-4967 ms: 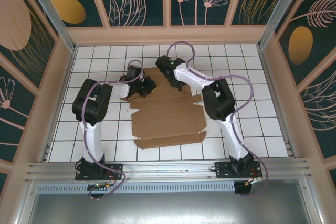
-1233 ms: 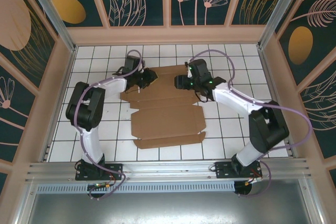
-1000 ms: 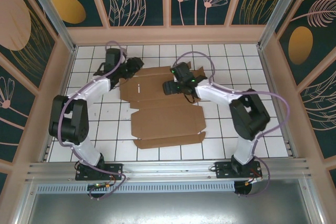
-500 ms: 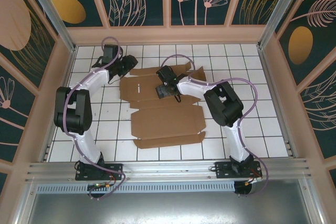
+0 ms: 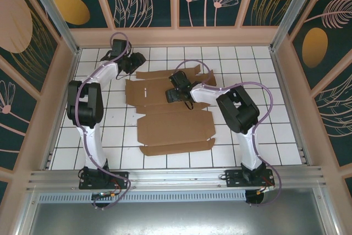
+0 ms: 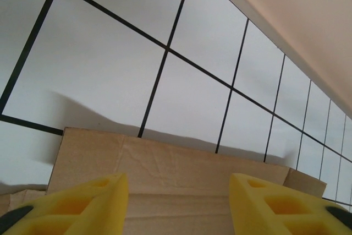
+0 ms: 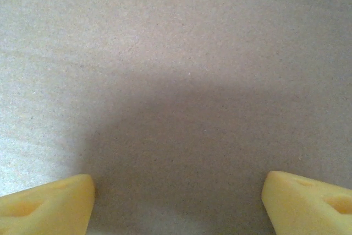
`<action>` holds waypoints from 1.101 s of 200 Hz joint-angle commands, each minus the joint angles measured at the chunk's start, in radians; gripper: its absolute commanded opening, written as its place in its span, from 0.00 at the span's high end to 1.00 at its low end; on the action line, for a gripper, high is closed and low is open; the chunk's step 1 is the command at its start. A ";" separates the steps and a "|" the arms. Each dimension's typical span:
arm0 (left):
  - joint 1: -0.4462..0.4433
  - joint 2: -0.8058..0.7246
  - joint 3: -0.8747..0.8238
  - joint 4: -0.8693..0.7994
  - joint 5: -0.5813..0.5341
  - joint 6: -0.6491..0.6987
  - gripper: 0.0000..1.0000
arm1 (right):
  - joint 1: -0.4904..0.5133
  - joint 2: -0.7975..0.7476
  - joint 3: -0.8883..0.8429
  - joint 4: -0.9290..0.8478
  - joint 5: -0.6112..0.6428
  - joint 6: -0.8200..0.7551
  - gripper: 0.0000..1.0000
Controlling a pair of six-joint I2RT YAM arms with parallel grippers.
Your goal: Fold the paper box
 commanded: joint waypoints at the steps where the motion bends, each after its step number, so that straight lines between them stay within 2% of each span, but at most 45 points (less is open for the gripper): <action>1: 0.010 0.043 0.077 -0.079 -0.026 0.046 0.48 | -0.024 0.074 -0.093 -0.171 -0.018 0.055 0.18; 20: 0.011 0.086 0.145 -0.142 -0.067 0.092 0.47 | -0.016 0.077 -0.102 -0.171 -0.009 0.051 0.18; 23: 0.012 0.091 0.153 -0.146 -0.075 0.100 0.40 | -0.015 0.078 -0.103 -0.173 -0.006 0.050 0.18; 28: 0.011 0.099 0.162 -0.158 -0.088 0.111 0.38 | -0.013 0.080 -0.102 -0.176 0.003 0.049 0.19; 71: 0.015 0.159 0.213 -0.199 -0.141 0.179 0.37 | 0.003 0.085 -0.097 -0.201 0.032 0.038 0.19; 109: 0.029 0.212 0.208 -0.191 -0.056 0.192 0.38 | 0.008 0.086 -0.081 -0.223 0.036 0.031 0.19; 144: 0.038 0.234 0.188 -0.167 -0.037 0.207 0.37 | 0.011 0.078 -0.077 -0.230 0.028 0.029 0.19; 181: 0.038 0.277 0.196 -0.130 0.067 0.206 0.38 | 0.016 0.087 -0.069 -0.237 0.029 0.031 0.19; 220: 0.038 0.258 0.155 -0.063 0.161 0.185 0.40 | 0.023 0.096 -0.060 -0.243 0.029 0.033 0.19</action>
